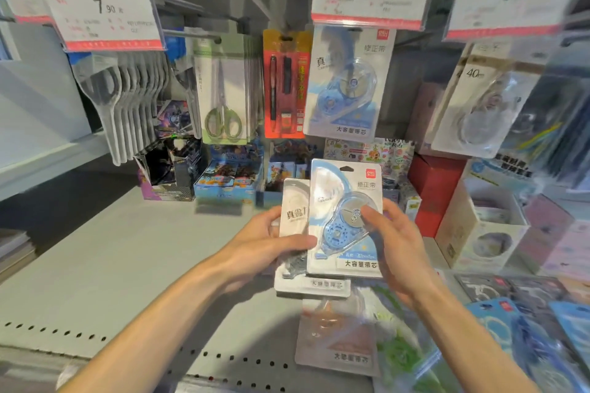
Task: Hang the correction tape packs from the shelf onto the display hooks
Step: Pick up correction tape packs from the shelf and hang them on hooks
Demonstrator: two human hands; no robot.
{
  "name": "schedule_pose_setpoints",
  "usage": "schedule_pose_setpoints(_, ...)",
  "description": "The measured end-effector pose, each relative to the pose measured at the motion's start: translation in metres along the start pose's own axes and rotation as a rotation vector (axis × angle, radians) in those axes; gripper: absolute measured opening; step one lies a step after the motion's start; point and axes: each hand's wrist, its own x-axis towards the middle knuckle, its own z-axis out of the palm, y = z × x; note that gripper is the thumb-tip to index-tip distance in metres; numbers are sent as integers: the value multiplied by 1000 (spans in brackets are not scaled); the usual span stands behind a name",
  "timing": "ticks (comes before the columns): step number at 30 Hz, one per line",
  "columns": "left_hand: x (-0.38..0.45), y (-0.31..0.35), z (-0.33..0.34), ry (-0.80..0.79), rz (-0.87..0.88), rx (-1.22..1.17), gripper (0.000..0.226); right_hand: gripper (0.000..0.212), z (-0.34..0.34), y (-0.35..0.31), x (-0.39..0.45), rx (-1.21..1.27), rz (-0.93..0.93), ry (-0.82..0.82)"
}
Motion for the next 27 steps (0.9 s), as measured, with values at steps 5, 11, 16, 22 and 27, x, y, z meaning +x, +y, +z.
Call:
schedule_pose_setpoints(5,7,7,18,43,111,-31,63,30,-25,-22,-6,28,-9,68)
schedule_pose_setpoints(11,-5,26,-2,233,247,76,63,24,-45,-46,-14,-52,-107,171)
schedule_pose_setpoints(16,-18,58,-11,327,378,94,62,22,-40,-66,-19,-175,-225,151)
schedule_pose_setpoints(22,-27,107,0,308,551,193,58,17,-25,-93,-13,-259,-343,117)
schedule_pose_setpoints(27,-38,135,7,276,660,204,54,18,-15,-106,-6,-249,-380,79)
